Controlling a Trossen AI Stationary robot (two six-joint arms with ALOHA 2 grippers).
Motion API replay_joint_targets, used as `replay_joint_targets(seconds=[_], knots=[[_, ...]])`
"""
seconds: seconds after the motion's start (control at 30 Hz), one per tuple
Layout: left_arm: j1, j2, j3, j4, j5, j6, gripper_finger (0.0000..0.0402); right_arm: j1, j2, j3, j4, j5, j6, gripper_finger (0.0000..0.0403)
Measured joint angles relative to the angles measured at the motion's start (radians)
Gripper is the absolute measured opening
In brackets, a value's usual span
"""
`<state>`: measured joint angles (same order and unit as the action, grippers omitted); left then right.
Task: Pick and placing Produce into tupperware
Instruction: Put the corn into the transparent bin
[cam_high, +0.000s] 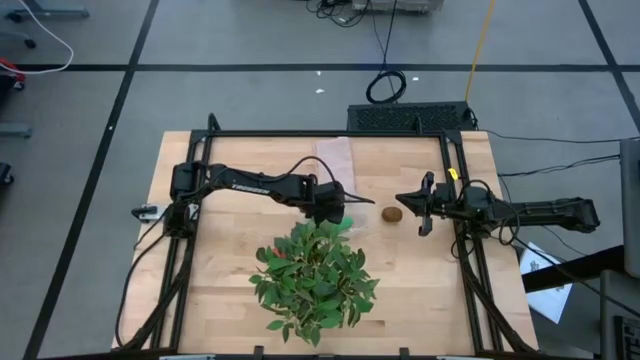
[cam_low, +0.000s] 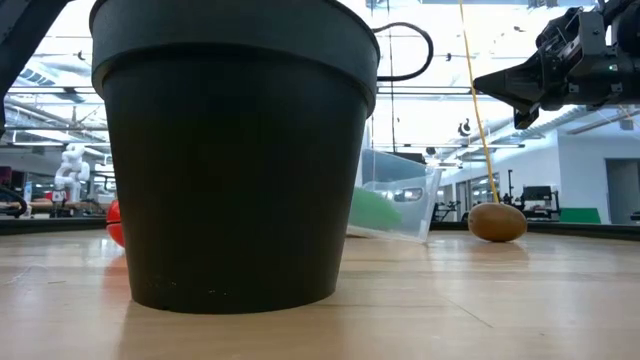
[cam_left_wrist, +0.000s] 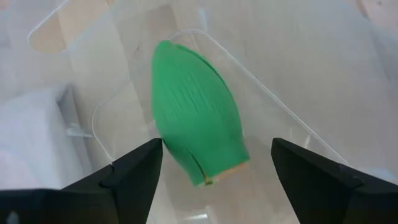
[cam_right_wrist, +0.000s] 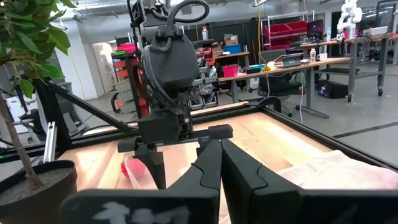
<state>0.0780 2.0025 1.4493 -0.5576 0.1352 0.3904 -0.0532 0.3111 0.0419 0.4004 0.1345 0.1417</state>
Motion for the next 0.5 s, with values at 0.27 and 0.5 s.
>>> replay_joint_targets(seconds=[0.27,0.5], knots=[[-0.001,0.001,-0.085,0.099,-0.005,-0.008,0.0308,0.0,0.0,0.0,0.0,0.0,0.003,0.0],[0.0,0.001,-0.121,0.144,-0.004,0.023,0.0308,0.0,0.0,0.0,0.0,0.0,-0.003,0.0]])
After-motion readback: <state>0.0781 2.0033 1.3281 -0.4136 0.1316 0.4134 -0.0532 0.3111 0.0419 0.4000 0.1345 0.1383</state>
